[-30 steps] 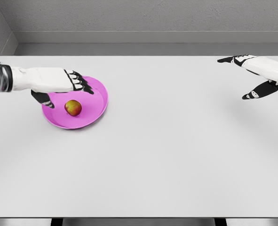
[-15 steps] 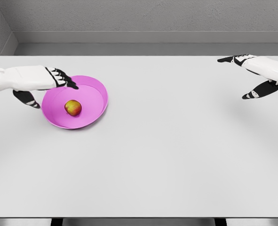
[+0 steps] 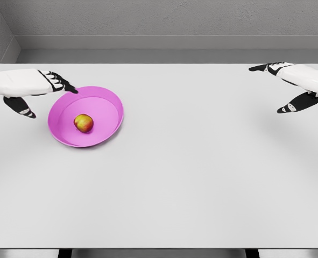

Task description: Put the apple on the plate with both arms

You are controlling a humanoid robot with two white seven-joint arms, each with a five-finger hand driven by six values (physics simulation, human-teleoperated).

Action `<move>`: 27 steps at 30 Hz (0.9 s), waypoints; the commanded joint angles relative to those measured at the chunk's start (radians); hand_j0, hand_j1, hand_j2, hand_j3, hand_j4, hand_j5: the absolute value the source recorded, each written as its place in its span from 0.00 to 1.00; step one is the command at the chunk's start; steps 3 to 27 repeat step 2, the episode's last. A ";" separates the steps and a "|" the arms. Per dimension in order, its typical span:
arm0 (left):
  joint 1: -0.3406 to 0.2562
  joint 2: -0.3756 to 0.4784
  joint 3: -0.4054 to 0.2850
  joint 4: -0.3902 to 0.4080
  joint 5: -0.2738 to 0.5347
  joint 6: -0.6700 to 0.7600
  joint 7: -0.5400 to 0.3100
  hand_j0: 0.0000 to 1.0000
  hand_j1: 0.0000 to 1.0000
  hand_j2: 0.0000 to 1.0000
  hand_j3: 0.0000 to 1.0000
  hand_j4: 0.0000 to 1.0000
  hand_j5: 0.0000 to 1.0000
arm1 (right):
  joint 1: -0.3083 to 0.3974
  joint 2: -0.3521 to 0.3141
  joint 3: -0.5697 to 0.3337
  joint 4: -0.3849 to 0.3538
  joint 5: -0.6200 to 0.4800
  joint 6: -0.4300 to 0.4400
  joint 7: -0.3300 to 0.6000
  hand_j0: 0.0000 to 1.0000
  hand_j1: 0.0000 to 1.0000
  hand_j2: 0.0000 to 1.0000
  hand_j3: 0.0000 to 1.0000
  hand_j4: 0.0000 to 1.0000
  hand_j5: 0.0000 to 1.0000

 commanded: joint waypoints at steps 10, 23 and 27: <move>0.000 0.001 0.002 0.004 0.005 0.002 0.001 1.00 1.00 1.00 1.00 1.00 1.00 | 0.000 -0.001 0.000 -0.001 -0.005 0.001 0.000 1.00 1.00 1.00 1.00 1.00 1.00; 0.000 0.001 0.002 0.004 0.005 0.002 0.001 1.00 1.00 1.00 1.00 1.00 1.00 | 0.000 -0.001 0.000 -0.001 -0.005 0.001 0.000 1.00 1.00 1.00 1.00 1.00 1.00; 0.000 0.001 0.002 0.004 0.005 0.002 0.001 1.00 1.00 1.00 1.00 1.00 1.00 | 0.000 -0.001 0.000 -0.001 -0.005 0.001 0.000 1.00 1.00 1.00 1.00 1.00 1.00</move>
